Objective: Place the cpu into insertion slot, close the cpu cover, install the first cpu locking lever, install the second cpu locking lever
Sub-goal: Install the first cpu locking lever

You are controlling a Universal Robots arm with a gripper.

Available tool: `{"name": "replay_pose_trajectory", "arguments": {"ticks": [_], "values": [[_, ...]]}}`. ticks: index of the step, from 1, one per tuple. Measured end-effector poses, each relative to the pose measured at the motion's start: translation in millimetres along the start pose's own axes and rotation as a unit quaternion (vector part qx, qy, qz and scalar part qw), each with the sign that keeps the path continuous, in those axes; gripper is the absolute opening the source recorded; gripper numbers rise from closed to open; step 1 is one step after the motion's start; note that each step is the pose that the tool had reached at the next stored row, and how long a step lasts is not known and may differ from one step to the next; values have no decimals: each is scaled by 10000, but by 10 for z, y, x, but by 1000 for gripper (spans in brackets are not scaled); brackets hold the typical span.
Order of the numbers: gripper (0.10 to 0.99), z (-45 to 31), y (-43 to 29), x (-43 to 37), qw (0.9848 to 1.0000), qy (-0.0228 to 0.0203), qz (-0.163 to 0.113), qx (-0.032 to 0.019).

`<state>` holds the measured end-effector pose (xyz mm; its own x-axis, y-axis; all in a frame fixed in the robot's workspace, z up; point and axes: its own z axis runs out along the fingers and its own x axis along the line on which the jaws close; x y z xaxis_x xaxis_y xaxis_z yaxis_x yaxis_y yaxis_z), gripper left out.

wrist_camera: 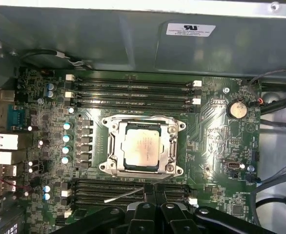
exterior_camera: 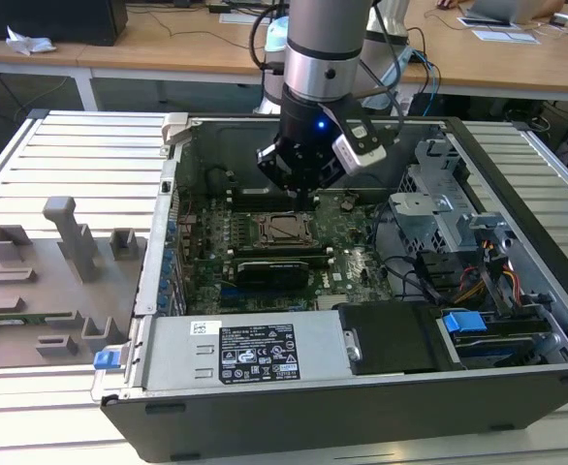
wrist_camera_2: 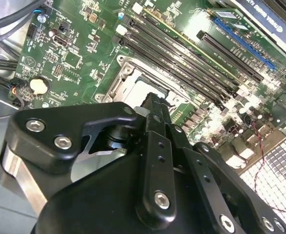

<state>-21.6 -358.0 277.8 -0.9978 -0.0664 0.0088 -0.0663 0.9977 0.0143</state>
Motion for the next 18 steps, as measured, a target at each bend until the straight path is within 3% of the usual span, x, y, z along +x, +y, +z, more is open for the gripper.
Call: {"name": "replay_pose_trajectory", "arguments": {"ticks": [9,18], "values": [[106,-212,3,2,10000,0,0,0],[106,-228,3,2,10000,0,0,0]]}}
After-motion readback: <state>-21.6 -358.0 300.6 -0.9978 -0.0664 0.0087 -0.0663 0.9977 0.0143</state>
